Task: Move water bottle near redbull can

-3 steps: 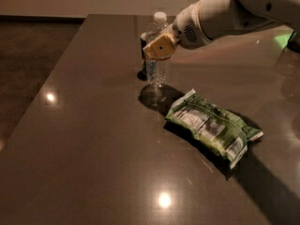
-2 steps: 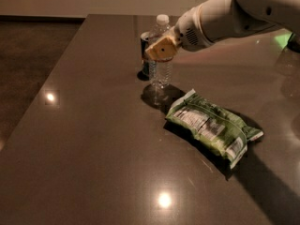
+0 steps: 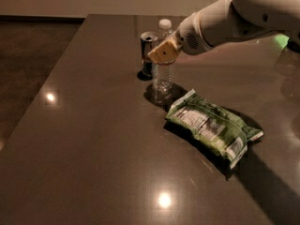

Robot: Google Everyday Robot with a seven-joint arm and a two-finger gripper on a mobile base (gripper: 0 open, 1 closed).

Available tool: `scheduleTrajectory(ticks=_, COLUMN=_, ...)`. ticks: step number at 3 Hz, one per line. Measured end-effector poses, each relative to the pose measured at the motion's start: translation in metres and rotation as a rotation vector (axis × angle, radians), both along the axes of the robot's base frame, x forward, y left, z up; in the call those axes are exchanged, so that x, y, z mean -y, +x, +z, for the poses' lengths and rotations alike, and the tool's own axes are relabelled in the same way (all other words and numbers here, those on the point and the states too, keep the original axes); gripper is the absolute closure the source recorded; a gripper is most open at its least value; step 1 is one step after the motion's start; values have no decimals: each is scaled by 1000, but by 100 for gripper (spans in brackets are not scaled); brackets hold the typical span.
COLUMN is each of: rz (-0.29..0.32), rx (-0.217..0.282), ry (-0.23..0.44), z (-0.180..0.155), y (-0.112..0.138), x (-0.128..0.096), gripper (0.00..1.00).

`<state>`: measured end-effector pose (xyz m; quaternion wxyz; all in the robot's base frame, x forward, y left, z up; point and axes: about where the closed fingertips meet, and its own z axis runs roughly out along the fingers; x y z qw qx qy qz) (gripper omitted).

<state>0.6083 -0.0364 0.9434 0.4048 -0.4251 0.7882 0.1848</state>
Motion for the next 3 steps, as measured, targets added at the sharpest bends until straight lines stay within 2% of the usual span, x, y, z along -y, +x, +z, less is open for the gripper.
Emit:
scheduleTrajectory(ticks=1, rz=-9, rx=-5, ry=0, z=-3, y=1, x=2, gripper=7)
scheduleTrajectory(ticks=2, rz=-7, rx=-4, ry=-1, z=-3, y=1, x=0, gripper=0)
scheduleTrajectory(ticks=3, rz=-7, rx=-4, ry=-1, z=-3, y=1, x=0, gripper=0)
